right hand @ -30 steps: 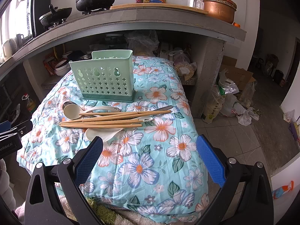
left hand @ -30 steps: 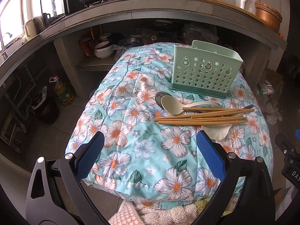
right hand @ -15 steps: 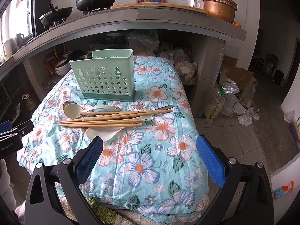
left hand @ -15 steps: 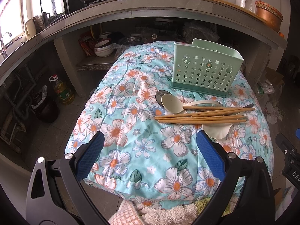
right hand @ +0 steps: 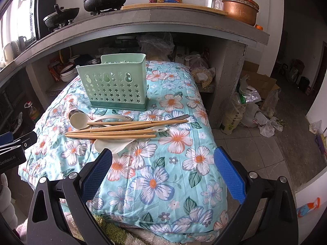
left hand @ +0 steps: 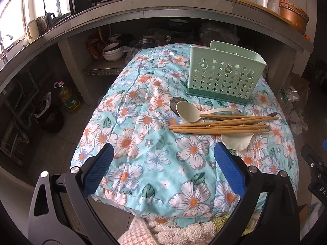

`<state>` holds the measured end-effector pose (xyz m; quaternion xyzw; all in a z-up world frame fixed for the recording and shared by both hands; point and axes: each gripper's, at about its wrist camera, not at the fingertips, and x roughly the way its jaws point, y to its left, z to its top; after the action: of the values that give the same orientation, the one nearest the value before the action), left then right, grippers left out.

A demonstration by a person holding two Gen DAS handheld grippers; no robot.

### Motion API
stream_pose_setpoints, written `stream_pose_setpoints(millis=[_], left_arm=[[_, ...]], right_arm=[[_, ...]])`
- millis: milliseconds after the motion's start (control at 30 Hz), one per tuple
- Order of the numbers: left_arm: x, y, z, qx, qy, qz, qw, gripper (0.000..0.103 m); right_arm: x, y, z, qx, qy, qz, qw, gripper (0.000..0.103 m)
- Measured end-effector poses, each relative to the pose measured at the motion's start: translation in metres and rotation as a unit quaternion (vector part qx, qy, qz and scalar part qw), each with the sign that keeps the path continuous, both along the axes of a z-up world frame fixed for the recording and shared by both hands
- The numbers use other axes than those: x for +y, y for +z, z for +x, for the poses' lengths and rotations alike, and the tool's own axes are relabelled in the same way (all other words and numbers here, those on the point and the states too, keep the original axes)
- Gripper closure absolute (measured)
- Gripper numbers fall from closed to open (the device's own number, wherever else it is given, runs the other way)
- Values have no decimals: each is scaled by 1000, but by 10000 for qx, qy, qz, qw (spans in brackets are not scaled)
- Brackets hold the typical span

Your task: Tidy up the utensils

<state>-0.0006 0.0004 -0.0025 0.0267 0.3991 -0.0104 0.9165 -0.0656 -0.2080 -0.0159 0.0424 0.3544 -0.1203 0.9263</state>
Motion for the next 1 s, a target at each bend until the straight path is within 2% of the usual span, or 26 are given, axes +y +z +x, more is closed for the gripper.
stream_pose_setpoints(millis=[367, 1000], left_arm=[[1, -11, -1, 19, -1, 0, 10000, 8], [1, -13, -1, 35, -2, 2, 10000, 8]], right_arm=[[0, 1, 0, 4, -11, 8, 10000, 6], [0, 0, -1, 8, 5, 14, 10000, 6]])
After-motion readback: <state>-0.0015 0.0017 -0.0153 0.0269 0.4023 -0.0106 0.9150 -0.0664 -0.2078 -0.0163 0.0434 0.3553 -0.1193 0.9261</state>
